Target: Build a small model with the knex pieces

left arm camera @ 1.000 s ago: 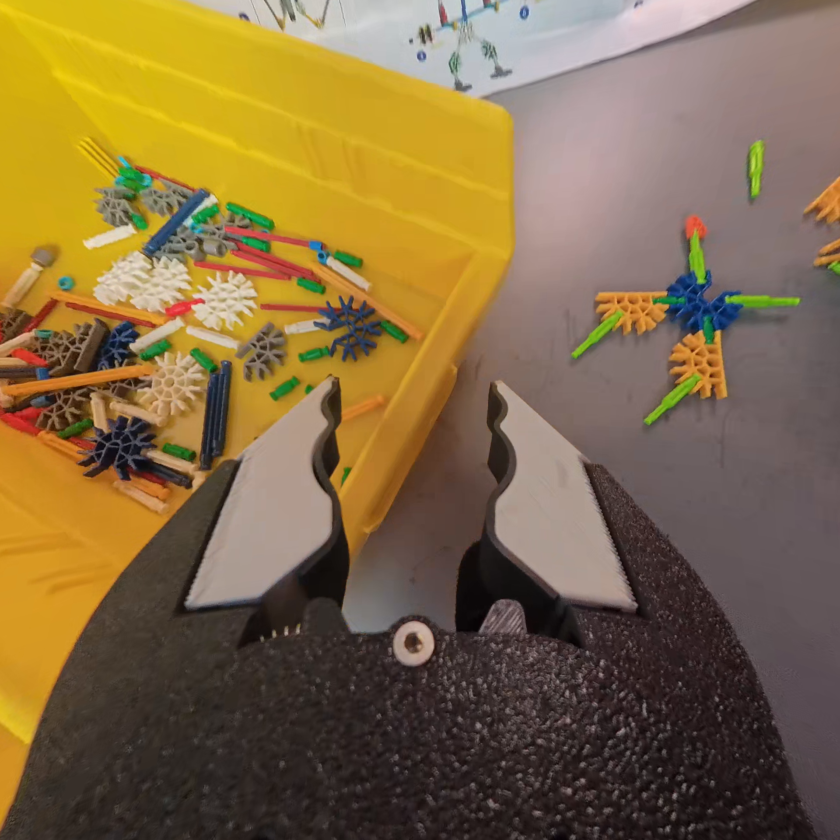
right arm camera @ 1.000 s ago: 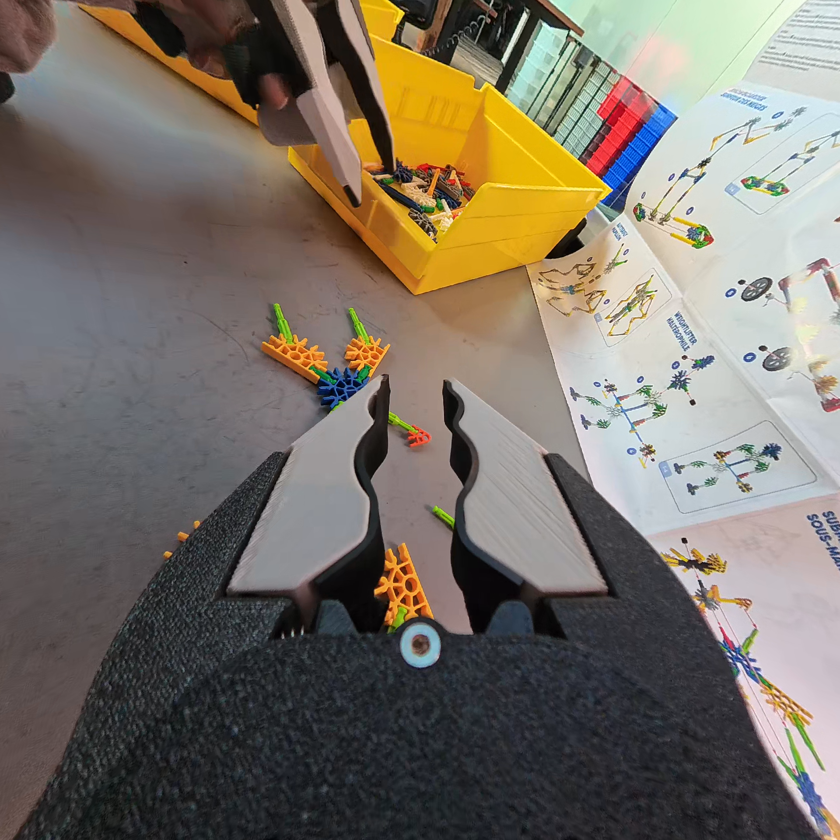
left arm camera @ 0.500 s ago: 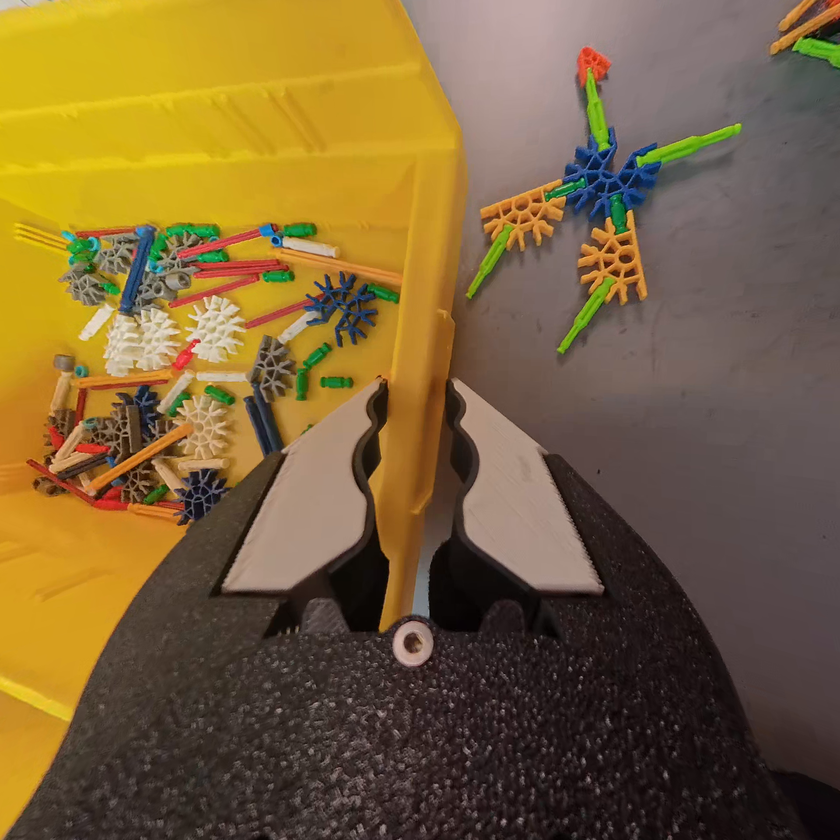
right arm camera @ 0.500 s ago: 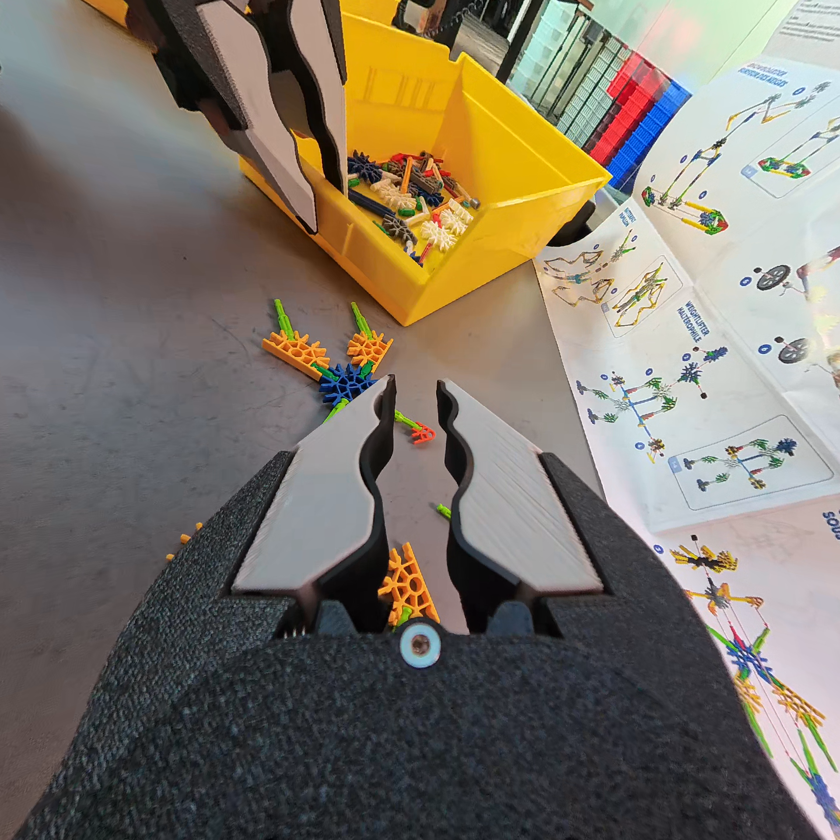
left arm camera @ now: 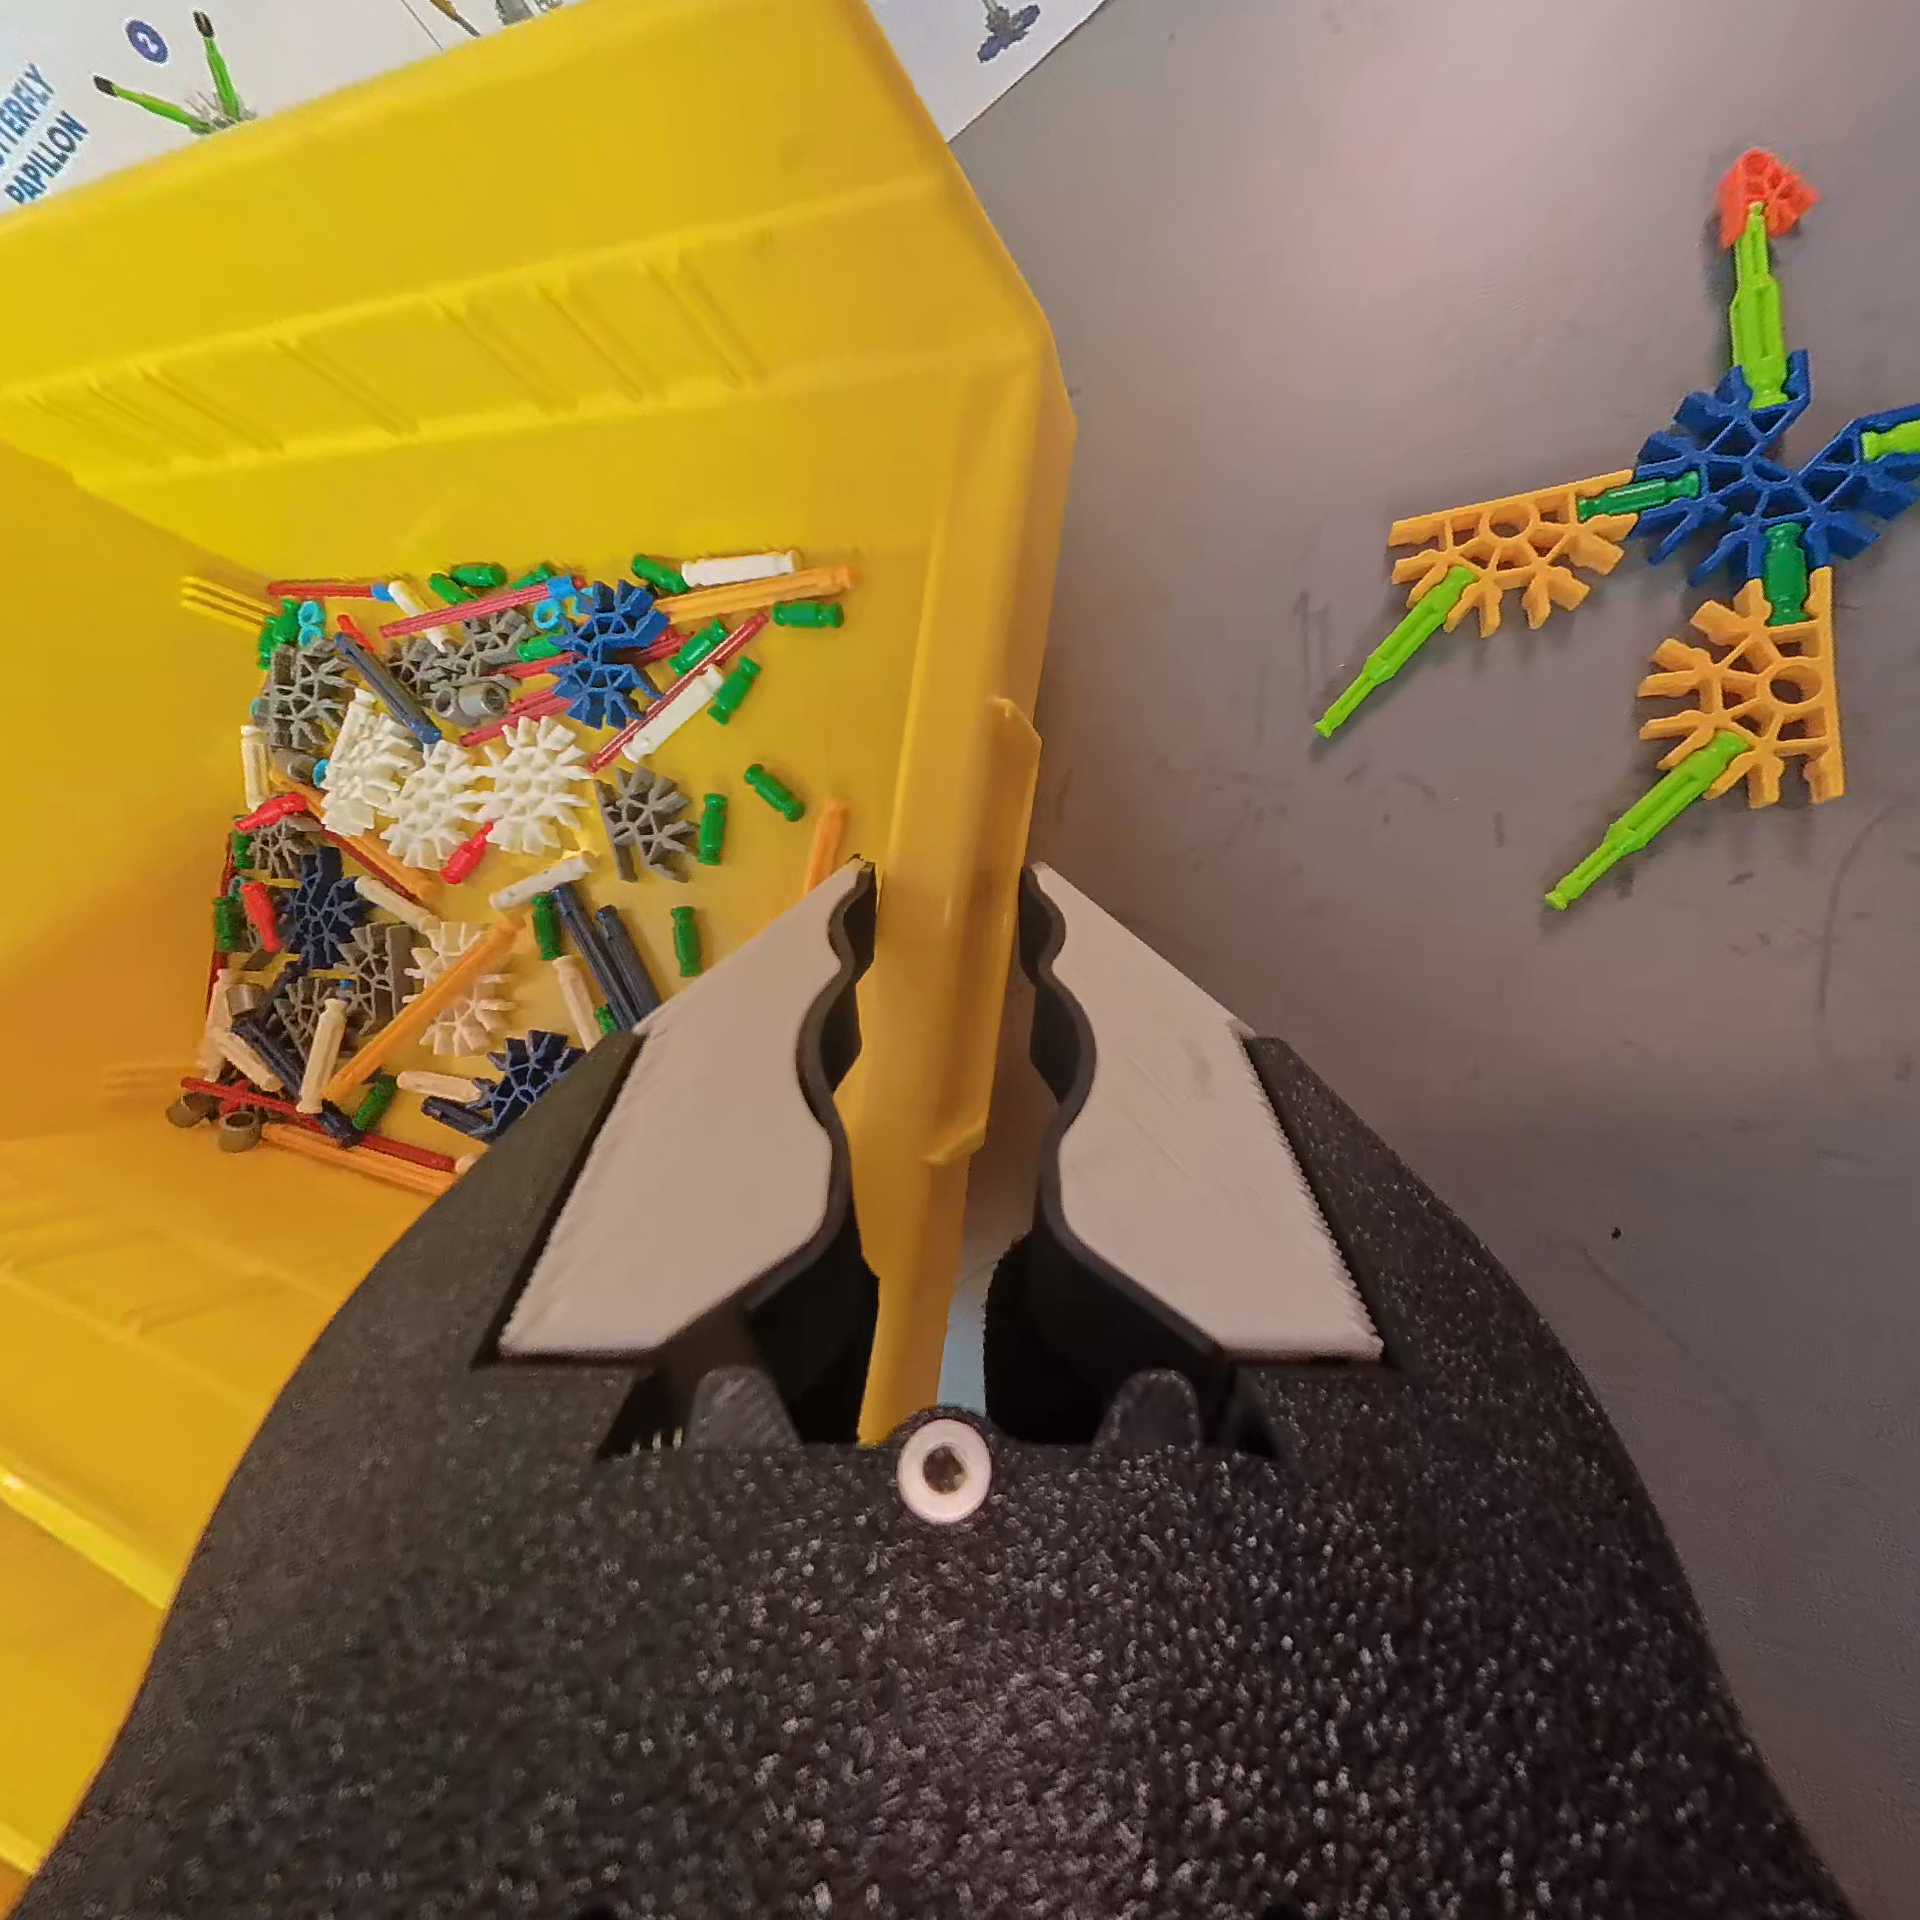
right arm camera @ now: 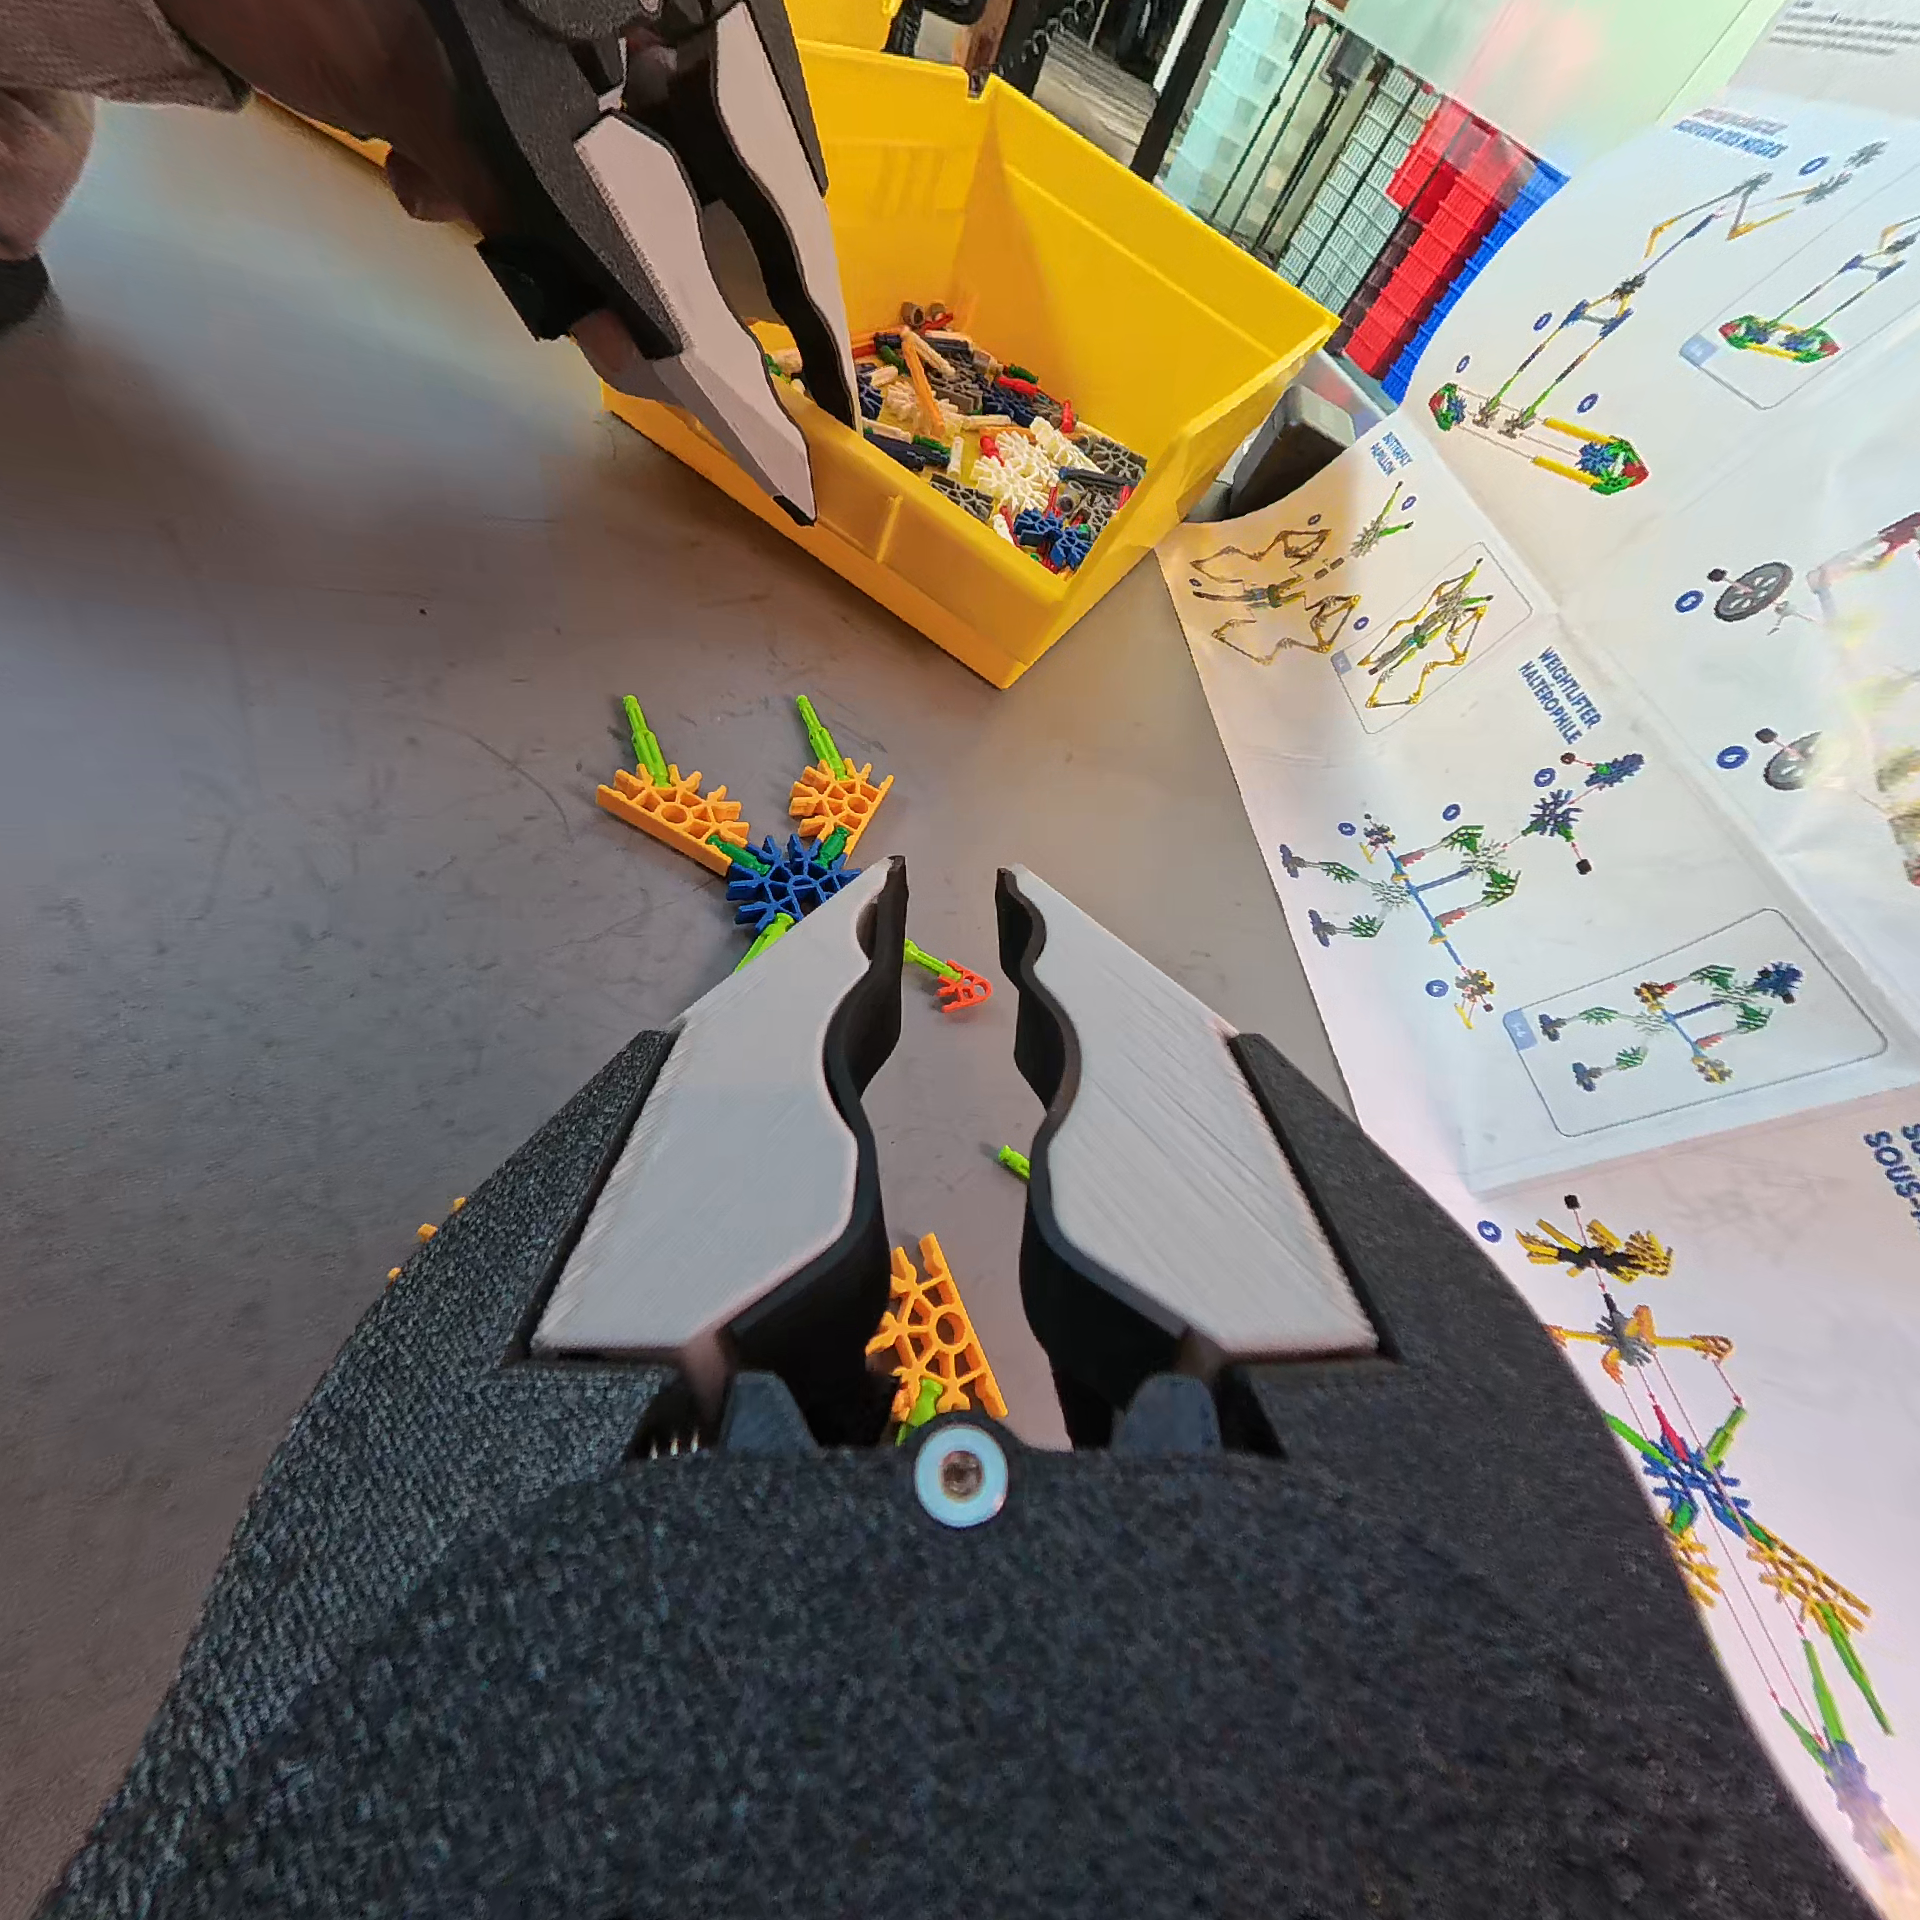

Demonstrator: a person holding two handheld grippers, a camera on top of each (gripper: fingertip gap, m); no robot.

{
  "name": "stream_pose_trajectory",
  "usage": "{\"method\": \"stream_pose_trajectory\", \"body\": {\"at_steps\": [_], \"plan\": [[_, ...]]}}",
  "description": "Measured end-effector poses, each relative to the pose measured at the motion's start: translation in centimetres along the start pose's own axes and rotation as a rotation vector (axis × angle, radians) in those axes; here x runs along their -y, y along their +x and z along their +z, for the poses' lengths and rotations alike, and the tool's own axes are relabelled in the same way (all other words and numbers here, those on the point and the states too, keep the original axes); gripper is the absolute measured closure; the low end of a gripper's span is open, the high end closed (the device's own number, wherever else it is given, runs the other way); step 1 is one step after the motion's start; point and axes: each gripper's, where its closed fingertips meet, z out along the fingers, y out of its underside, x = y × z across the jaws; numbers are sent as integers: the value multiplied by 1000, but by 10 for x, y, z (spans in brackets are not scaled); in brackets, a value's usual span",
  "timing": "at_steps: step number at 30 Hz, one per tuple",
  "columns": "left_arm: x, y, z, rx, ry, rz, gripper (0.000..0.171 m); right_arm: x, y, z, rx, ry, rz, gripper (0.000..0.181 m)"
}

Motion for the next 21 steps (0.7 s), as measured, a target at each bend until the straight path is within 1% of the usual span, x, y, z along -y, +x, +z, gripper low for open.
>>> {"method": "stream_pose_trajectory", "body": {"at_steps": [3,5,6,10,13,15,17,18,19,21], "plan": [[4,-1,-1,39,15,33,143,0,0,-1,2,3,4,166],[15,3,-3,59,68,58,143,0,1,-1,1,4,6,166],[19,6,-4,62,86,60,139,0,1,-1,2,3,6,166],[19,5,0,91,83,66,138,-1,0,0,5,-3,-2,166],[24,6,0,109,101,72,140,-1,-1,0,5,-8,-8,166],[37,15,-6,105,162,100,144,-2,-1,1,3,-11,-10,166],[51,31,-13,78,229,125,148,-2,0,1,2,-15,-10,166],[55,41,-13,55,242,139,149,-2,0,1,2,-17,-10,166],[56,48,-11,41,238,152,149,-3,-1,1,2,-19,-12,166],[50,51,-4,41,200,161,152,-3,-1,2,4,-22,-17,166]]}}
